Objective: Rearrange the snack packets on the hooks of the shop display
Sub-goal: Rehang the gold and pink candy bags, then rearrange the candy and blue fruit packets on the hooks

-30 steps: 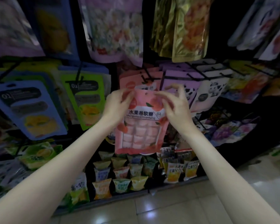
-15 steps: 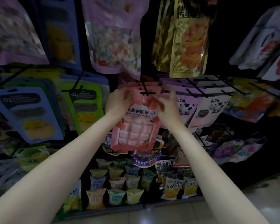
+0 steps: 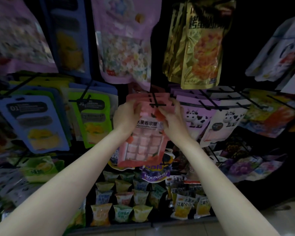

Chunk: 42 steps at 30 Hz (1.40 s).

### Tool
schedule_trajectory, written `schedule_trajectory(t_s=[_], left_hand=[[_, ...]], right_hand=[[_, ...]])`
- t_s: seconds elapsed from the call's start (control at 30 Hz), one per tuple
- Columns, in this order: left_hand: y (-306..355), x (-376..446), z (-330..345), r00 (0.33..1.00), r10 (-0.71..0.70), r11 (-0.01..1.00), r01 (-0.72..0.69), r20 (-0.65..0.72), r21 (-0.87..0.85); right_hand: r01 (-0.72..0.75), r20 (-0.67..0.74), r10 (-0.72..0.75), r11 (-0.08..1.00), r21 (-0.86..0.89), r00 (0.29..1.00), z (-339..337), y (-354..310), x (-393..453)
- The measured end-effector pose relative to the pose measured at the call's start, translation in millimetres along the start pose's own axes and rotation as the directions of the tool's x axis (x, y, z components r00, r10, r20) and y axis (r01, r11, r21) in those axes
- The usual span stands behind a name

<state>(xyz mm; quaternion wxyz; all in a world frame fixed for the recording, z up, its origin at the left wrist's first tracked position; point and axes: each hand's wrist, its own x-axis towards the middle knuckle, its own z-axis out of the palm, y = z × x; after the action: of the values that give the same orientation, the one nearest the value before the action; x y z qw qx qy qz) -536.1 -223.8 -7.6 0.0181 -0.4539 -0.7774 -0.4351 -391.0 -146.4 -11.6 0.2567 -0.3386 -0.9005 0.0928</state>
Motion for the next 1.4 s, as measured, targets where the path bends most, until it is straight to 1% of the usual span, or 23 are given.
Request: schedule_trajectory(t_s=[0.07, 0.13, 0.23, 0.27, 0.3, 0.37, 0.4, 0.5, 0.53, 0.57, 0.63, 0.73, 0.8, 0.87, 0.97, 1.07, 1.23, 1.33, 1.4], left_hand=[[-6, -4, -3, 0.999, 0.032, 0.999, -0.033, 0.028, 0.025], [-16, -14, -9, 0.996, 0.069, 0.995, -0.073, 0.058, 0.065], [-33, -35, -21, 0.994, 0.076, 0.989, -0.086, 0.082, 0.119], [-38, -44, -26, 0.993, 0.068, 0.987, -0.081, 0.099, 0.141], [-45, -52, -30, 0.992, 0.063, 0.984, -0.081, 0.112, 0.16], [-60, -63, -40, 0.994, 0.066, 0.982, -0.081, 0.091, 0.171], [-67, -67, -45, 0.996, 0.055, 0.983, -0.066, 0.073, 0.169], [-87, -76, -62, 0.999, 0.02, 0.984, -0.027, 0.038, 0.178], [-91, -77, -69, 0.999, 0.014, 0.981, -0.019, 0.029, 0.192], [-95, -78, -76, 1.0, 0.016, 0.978, -0.019, 0.02, 0.208], [-101, -79, -92, 0.999, 0.039, 0.969, -0.039, 0.006, 0.244], [-112, -75, -116, 0.999, 0.054, 0.963, -0.05, -0.007, 0.266], [-119, -72, -131, 0.999, 0.037, 0.97, -0.032, -0.019, 0.242], [-127, -68, -146, 1.0, 0.025, 0.98, -0.024, 0.002, 0.2], [-137, -64, -167, 0.995, 0.081, 0.988, -0.088, 0.056, 0.125], [-149, -58, -186, 0.984, 0.169, 0.98, -0.174, 0.06, 0.098], [-162, -53, -210, 0.963, 0.255, 0.965, -0.26, 0.09, 0.047], [-161, -51, -217, 0.945, 0.305, 0.951, -0.308, 0.118, 0.005], [-156, -48, -223, 0.942, 0.317, 0.948, -0.317, 0.114, -0.02]], right_hand=[[-0.012, 0.012, 0.013, 0.993, -0.115, 1.0, 6, -2, 1], [-0.033, 0.015, 0.036, 0.984, -0.174, 0.999, 15, -4, 4], [-0.146, 0.064, 0.164, 0.962, -0.232, 0.984, 28, -6, 7], [-0.178, 0.052, 0.194, 0.958, -0.223, 0.98, 31, -7, 5], [-0.183, 0.015, 0.188, 0.966, -0.183, 0.982, 34, -9, 0], [-0.113, -0.045, 0.111, 0.992, -0.047, 0.993, 42, -17, -16], [-0.059, -0.025, 0.059, 0.998, 0.025, 0.998, 47, -25, -24], [0.085, 0.144, -0.121, 0.968, 0.237, 0.982, 63, -55, -32], [0.106, 0.172, -0.16, 0.952, 0.286, 0.972, 68, -65, -27], [0.104, 0.177, -0.169, 0.94, 0.326, 0.97, 73, -76, -20], [0.04, 0.152, -0.118, 0.898, 0.439, 0.981, 83, -96, -4], [-0.105, 0.141, 0.024, 0.79, 0.604, 0.99, 97, -119, 20], [-0.243, 0.179, 0.165, 0.698, 0.674, 0.97, 106, -129, 34], [-0.356, 0.226, 0.283, 0.608, 0.709, 0.932, 115, -136, 44], [-0.389, 0.2, 0.358, 0.597, 0.702, 0.912, 120, -145, 46], [-0.374, 0.135, 0.403, 0.603, 0.704, 0.905, 118, -157, 39], [-0.439, 0.108, 0.479, 0.661, 0.608, 0.871, 110, -167, 20], [-0.448, 0.063, 0.501, 0.701, 0.555, 0.863, 100, -173, 13], [-0.442, 0.023, 0.509, 0.722, 0.532, 0.86, 88, -182, 9]])
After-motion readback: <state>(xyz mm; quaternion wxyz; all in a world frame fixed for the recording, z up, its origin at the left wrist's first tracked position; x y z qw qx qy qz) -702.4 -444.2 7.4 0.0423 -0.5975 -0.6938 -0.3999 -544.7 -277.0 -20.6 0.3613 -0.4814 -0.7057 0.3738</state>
